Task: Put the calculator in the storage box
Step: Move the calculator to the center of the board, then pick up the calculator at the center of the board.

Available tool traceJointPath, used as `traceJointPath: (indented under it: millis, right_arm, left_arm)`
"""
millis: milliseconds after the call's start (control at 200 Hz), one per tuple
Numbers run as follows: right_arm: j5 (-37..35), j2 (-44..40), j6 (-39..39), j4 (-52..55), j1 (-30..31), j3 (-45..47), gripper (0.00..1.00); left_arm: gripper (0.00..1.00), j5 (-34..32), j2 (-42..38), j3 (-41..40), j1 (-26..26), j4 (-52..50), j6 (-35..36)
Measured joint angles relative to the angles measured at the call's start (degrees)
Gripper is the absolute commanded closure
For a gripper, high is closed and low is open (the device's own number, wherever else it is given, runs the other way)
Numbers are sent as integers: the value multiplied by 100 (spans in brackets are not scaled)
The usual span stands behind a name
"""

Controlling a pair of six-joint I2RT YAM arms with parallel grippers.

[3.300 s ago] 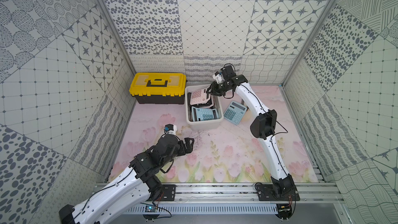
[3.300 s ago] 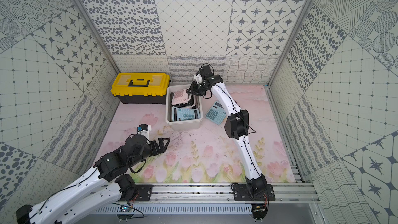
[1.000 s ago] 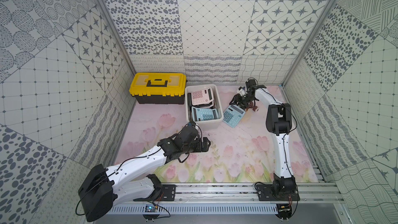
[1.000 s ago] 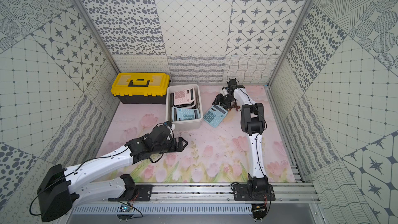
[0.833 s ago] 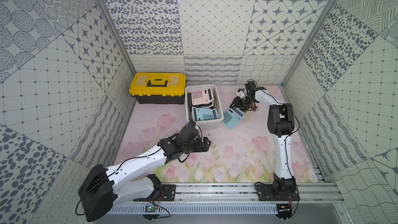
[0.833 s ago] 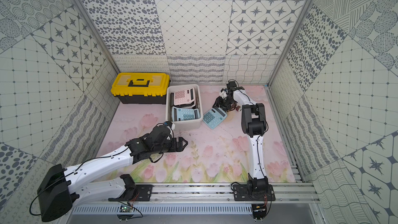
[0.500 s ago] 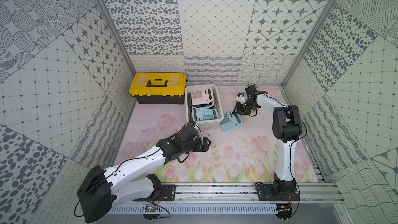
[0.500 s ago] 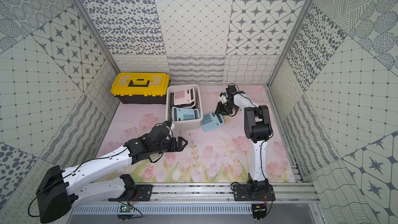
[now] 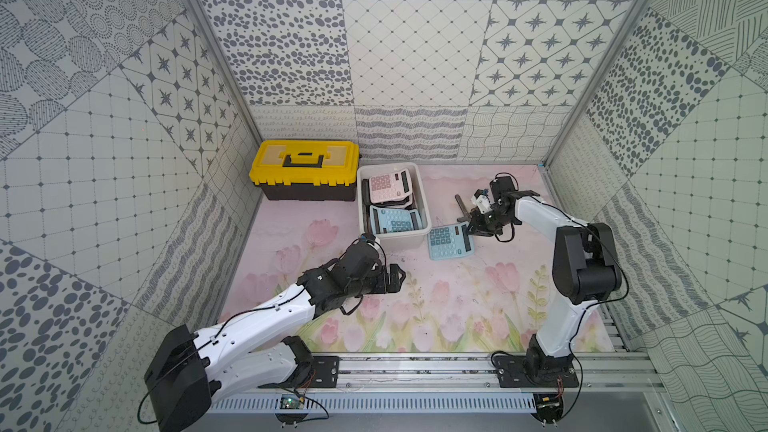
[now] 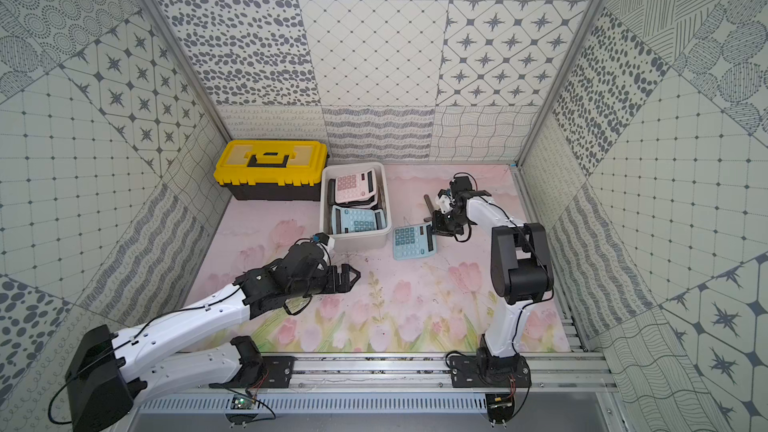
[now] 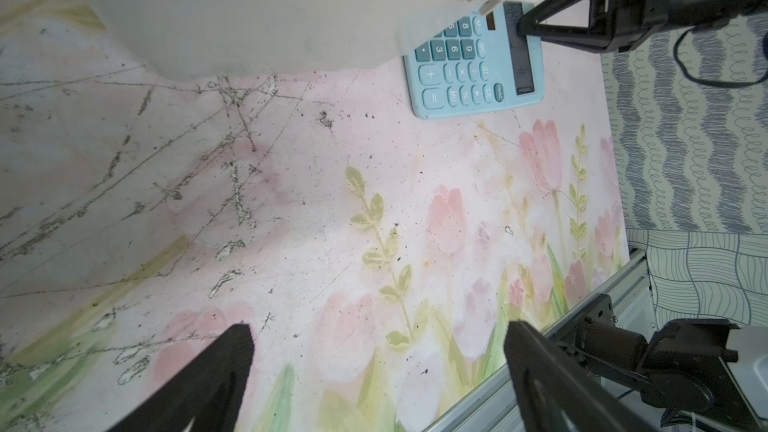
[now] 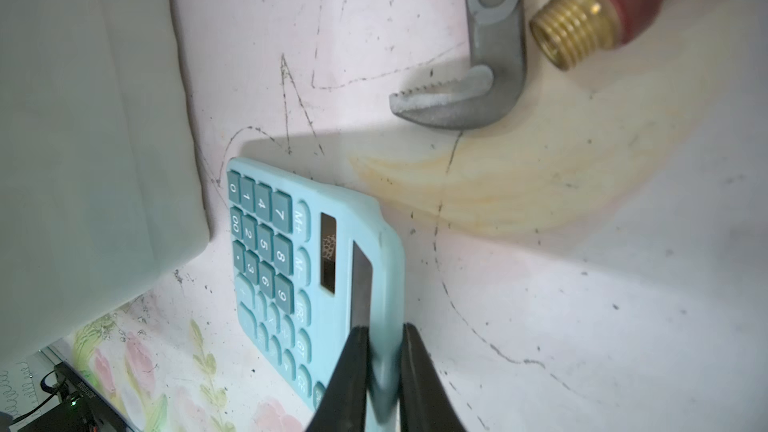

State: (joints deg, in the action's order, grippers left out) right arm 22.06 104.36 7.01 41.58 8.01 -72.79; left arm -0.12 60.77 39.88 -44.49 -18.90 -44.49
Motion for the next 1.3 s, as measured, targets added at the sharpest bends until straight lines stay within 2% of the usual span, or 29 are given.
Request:
traceJointPath:
  millis: [225, 450, 675, 730, 785, 930, 1086, 1301]
  right_arm:
    - [55, -737, 208, -138, -4, 885, 89]
    - [544, -1412, 612, -389, 22, 1810, 89]
    - [1001, -1897, 1104, -835, 463, 2599, 89]
    - [1075, -1963, 1239, -984, 632, 2754, 85]
    - [1104, -2020, 1403, -1147, 826, 2903, 75]
    - [1091, -2197, 1801, -1401, 1233, 3209, 67]
    - [1067, -2396, 2081, -1576, 1384, 3399, 63]
    - [1051, -2841, 2376, -1707, 1438, 3901, 63]
  left_arm:
    - [0, 4, -52, -50, 0, -13, -37]
    - [0, 0, -76, -188, 0, -2, -57]
    - [0, -4, -26, -444, 2, 87, -138]
    - [0, 0, 44, -507, 4, 146, -181]
    - [0, 17, 129, -564, 9, 221, -212]
    - [0, 170, 385, -756, 57, 533, -348]
    - [2, 426, 669, -922, 131, 909, -501]
    - [14, 782, 1019, -1097, 190, 1480, -673]
